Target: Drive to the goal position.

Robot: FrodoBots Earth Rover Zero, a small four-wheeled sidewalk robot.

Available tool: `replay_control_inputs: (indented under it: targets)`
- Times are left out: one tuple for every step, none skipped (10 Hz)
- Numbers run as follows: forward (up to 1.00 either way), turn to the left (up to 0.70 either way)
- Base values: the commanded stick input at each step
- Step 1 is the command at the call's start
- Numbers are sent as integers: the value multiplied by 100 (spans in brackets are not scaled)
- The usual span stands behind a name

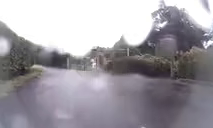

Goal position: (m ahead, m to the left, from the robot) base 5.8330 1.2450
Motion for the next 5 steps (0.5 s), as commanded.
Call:
replay_control_inputs:
  targets:
    - [70, 0]
    - [70, 0]
    - [70, 0]
    - [70, 0]
    - [70, 0]
